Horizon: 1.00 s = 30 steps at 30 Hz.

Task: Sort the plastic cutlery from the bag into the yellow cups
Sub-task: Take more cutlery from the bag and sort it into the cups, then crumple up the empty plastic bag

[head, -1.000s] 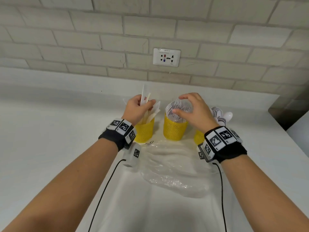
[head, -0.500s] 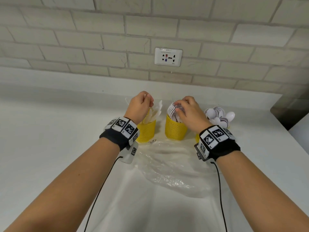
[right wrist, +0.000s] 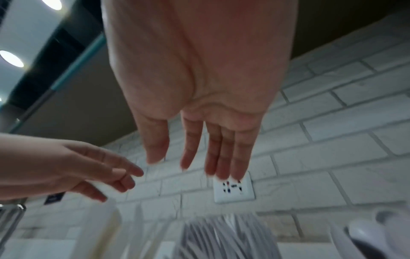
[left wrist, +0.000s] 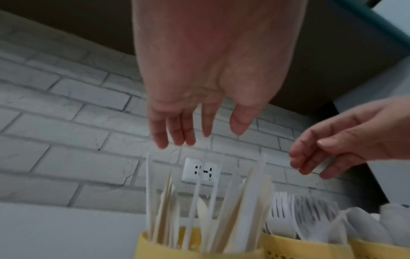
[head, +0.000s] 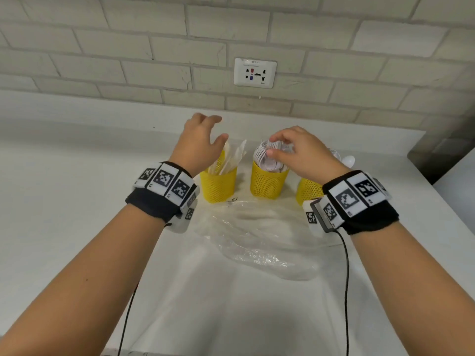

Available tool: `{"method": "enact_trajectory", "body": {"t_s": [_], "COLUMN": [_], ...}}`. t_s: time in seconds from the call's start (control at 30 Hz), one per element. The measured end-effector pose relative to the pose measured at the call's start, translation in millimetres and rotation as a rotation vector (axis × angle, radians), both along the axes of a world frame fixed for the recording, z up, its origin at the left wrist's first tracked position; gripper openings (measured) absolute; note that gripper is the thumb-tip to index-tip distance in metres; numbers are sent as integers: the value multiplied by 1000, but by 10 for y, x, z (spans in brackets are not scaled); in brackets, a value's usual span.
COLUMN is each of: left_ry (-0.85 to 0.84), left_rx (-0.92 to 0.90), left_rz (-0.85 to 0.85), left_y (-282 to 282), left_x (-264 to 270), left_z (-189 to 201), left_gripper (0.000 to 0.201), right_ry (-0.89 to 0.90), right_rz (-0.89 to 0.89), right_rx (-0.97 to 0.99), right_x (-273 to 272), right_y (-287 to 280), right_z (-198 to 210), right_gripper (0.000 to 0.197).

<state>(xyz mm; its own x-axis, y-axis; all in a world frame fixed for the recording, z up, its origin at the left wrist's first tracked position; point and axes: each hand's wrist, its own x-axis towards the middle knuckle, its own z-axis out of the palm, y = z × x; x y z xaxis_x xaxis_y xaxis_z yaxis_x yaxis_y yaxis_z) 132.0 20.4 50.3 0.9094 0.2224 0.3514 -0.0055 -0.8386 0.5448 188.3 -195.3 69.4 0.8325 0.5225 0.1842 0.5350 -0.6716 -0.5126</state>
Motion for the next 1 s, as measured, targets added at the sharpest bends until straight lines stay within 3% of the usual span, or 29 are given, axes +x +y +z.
{"method": "enact_trajectory", "body": {"t_s": [0.07, 0.1, 0.17, 0.23, 0.33, 0.4, 0.47, 0.53, 0.6, 0.67, 0.73, 0.8, 0.87, 0.93, 1.0], "left_ry": [-180, -177, 63, 421, 714, 777, 814, 853, 868, 796, 720, 619, 441, 271, 185], "left_rx": [54, 58, 88, 205, 451, 564, 565, 517, 505, 543, 506, 347, 119, -192, -581], "left_rz": [-75, -146, -303, -396, -396, -340, -292, -290, -324, -330, -320, -296, -274, -282, -302], "left_y": [-103, -176, -328, -465, -604, -633, -635, -617, -598, -590, -592, -583, -571, -595, -678], "left_x": [-143, -222, -362, -431, -482, -484, -477, -458, -440, -446, -456, -463, -469, -481, -522], "left_z": [44, 61, 18, -159, -543, -743, -852, -878, -888, -890, -892, -879, -850, -822, -765], "left_gripper": [33, 28, 32, 53, 91, 115, 125, 107, 72, 45, 34, 29, 26, 27, 31], "right_ry": [62, 116, 254, 345, 444, 479, 467, 427, 404, 350, 291, 272, 287, 334, 343], "right_rz": [38, 63, 97, 89, 54, 47, 29, -2, -22, -48, -101, -194, -283, -288, -210], "right_rx": [-126, -267, -623, -896, -1070, -1062, -1022, -971, -929, -853, -710, -422, 41, 537, 758], "right_x": [-142, -205, -295, -345, -402, -426, -467, -509, -537, -559, -595, -645, -752, -922, -1108], "right_y": [-70, -110, -188, -257, -327, -357, -371, -369, -349, -324, -308, -302, -262, -182, -122], "right_z": [42, 16, -140, -345, -608, -743, -854, -917, -945, -963, -984, -1014, -1008, -951, -894], "right_gripper": [42, 54, 89, 117, 135, 138, 135, 126, 99, 59, 37, 34, 38, 44, 55]}}
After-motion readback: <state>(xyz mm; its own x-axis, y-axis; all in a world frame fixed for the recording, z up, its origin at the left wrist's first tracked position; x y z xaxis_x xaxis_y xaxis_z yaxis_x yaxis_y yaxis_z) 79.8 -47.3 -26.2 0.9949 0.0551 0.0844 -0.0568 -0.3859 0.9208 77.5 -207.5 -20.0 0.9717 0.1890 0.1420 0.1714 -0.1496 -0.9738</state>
